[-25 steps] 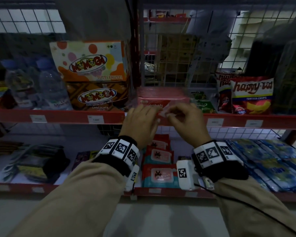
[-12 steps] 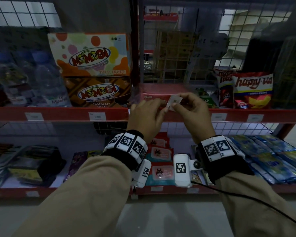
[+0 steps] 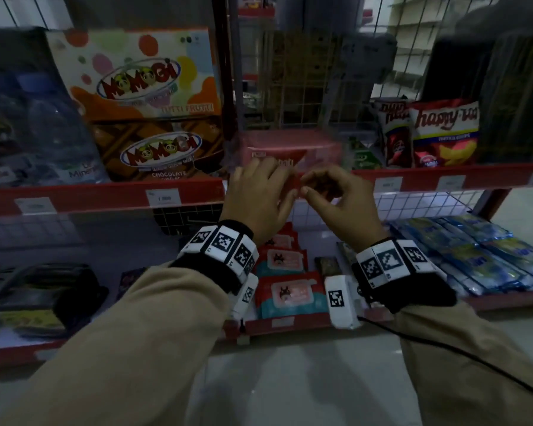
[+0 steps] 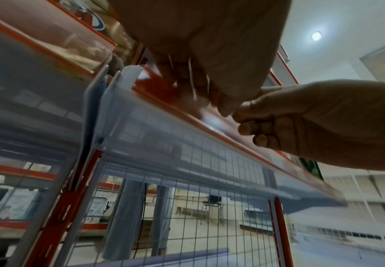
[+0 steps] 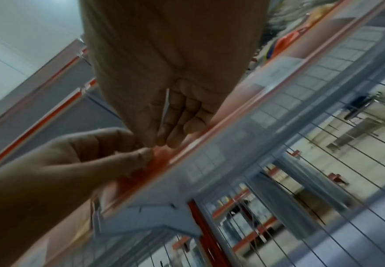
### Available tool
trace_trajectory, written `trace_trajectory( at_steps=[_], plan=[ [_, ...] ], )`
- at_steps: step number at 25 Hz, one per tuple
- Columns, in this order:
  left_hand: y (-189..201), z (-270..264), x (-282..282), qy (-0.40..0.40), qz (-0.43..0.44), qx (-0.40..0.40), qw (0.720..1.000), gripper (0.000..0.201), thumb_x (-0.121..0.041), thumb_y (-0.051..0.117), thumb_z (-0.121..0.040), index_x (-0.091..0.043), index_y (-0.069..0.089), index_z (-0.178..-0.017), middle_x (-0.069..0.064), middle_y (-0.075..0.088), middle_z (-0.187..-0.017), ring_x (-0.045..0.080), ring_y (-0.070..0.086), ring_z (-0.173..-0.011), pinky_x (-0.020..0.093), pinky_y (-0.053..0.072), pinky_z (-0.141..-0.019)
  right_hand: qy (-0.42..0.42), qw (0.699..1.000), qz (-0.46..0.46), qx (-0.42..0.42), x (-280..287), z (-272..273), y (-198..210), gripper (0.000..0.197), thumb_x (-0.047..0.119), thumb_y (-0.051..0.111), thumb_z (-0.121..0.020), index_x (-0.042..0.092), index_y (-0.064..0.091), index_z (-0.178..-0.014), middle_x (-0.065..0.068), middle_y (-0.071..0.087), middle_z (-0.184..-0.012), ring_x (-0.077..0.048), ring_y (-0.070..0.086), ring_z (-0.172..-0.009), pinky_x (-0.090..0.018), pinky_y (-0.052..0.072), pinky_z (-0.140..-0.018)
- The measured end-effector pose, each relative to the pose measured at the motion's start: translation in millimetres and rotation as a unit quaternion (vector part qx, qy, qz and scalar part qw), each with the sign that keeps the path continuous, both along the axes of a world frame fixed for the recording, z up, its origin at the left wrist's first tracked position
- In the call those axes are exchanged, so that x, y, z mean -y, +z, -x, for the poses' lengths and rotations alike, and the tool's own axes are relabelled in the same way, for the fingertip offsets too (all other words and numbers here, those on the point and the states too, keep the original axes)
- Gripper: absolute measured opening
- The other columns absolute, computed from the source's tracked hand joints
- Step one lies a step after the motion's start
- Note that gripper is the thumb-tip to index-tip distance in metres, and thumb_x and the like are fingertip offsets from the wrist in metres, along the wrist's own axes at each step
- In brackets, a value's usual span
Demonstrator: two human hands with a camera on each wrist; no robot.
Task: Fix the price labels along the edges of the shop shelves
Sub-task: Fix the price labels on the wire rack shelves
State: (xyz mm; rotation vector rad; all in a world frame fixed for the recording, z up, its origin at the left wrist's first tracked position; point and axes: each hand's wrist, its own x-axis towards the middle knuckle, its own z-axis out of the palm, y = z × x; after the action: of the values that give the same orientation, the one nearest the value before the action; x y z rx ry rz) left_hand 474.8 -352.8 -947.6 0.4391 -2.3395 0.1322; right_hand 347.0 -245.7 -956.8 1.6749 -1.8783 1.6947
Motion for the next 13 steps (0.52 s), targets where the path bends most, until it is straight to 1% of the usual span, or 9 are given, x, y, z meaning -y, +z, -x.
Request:
trace_trajectory(
  at_steps=[1, 2, 4, 6, 8, 10, 12, 13],
  plan=[
    [-6, -3, 1, -0.002, 0.029, 0.000, 1.000, 0.037, -0.030, 0.058, -0.088, -0.016, 0.057, -0.121, 0.007, 0.057, -0.112, 0.029, 0.050, -0.105, 0.042, 0.039, -0.086, -0.001, 1.000, -0.014, -0.010, -2, -1, -17, 0.008, 0.013, 0.066, -0.087, 0.014, 0.067, -0.095, 0.007, 0.067, -0.085, -0.001, 0.061, -0.078, -0.014, 0.048, -0.067],
    [-16, -9, 0, -0.001, 0.048, 0.000, 0.999, 0.044, -0.028, 0.060, -0.086, -0.014, 0.055, -0.127, 0.010, 0.056, -0.118, 0.031, 0.049, -0.109, 0.044, 0.039, -0.090, 0.001, 0.999, -0.041, -0.010, -5, -4, -41, 0.009, 0.012, 0.066, -0.086, 0.014, 0.067, -0.095, 0.007, 0.067, -0.085, -0.001, 0.061, -0.078, -0.013, 0.047, -0.067],
    [-37, -18, -3, 0.005, 0.081, 0.015, 0.997, 0.054, -0.025, 0.060, -0.083, -0.014, 0.051, -0.134, 0.015, 0.050, -0.134, 0.035, 0.044, -0.123, 0.048, 0.032, -0.103, 0.016, 0.992, -0.125, -0.004, -8, -12, -87, 0.013, 0.009, 0.067, -0.083, 0.015, 0.067, -0.095, 0.007, 0.067, -0.085, 0.002, 0.060, -0.076, -0.009, 0.044, -0.067],
    [-59, -30, -6, 0.010, 0.131, 0.035, 0.991, 0.054, -0.022, 0.061, -0.080, -0.016, 0.053, -0.133, 0.017, 0.041, -0.145, 0.037, 0.037, -0.134, 0.052, 0.021, -0.111, 0.050, 0.978, -0.203, -0.004, -8, -22, -130, 0.015, 0.005, 0.067, -0.081, 0.013, 0.068, -0.095, 0.004, 0.068, -0.083, 0.000, 0.060, -0.072, -0.006, 0.041, -0.064],
    [-81, -43, -8, 0.021, 0.166, 0.038, 0.985, 0.051, -0.020, 0.063, -0.077, -0.019, 0.059, -0.128, 0.018, 0.038, -0.147, 0.036, 0.033, -0.137, 0.056, 0.019, -0.113, 0.079, 0.962, -0.261, -0.004, -8, -34, -167, 0.014, 0.004, 0.067, -0.080, 0.010, 0.069, -0.093, 0.000, 0.070, -0.084, -0.009, 0.062, -0.074, -0.007, 0.042, -0.062],
    [-101, -58, -7, 0.028, 0.152, 0.040, 0.987, 0.047, -0.018, 0.063, -0.076, -0.021, 0.062, -0.123, 0.017, 0.039, -0.146, 0.036, 0.033, -0.137, 0.058, 0.021, -0.112, 0.107, 0.947, -0.301, 0.009, -9, -48, -199, 0.013, 0.005, 0.067, -0.079, 0.014, 0.070, -0.089, 0.002, 0.069, -0.083, -0.009, 0.062, -0.075, -0.009, 0.043, -0.063],
    [-124, -76, -3, 0.034, 0.108, 0.067, 0.991, 0.040, -0.017, 0.060, -0.077, -0.019, 0.066, -0.117, 0.015, 0.045, -0.143, 0.035, 0.038, -0.134, 0.054, 0.027, -0.110, 0.132, 0.932, -0.337, 0.021, -10, -62, -226, 0.013, 0.007, 0.066, -0.080, 0.018, 0.069, -0.086, 0.007, 0.069, -0.080, -0.005, 0.062, -0.073, -0.010, 0.043, -0.066],
    [-135, -84, 0, 0.039, 0.082, 0.090, 0.992, 0.037, -0.018, 0.060, -0.077, -0.018, 0.067, -0.113, 0.013, 0.049, -0.140, 0.035, 0.043, -0.131, 0.052, 0.030, -0.107, 0.146, 0.925, -0.351, 0.022, -9, -66, -237, 0.013, 0.007, 0.065, -0.080, 0.018, 0.069, -0.086, 0.007, 0.069, -0.080, -0.003, 0.062, -0.073, -0.008, 0.043, -0.065]
  ],
)
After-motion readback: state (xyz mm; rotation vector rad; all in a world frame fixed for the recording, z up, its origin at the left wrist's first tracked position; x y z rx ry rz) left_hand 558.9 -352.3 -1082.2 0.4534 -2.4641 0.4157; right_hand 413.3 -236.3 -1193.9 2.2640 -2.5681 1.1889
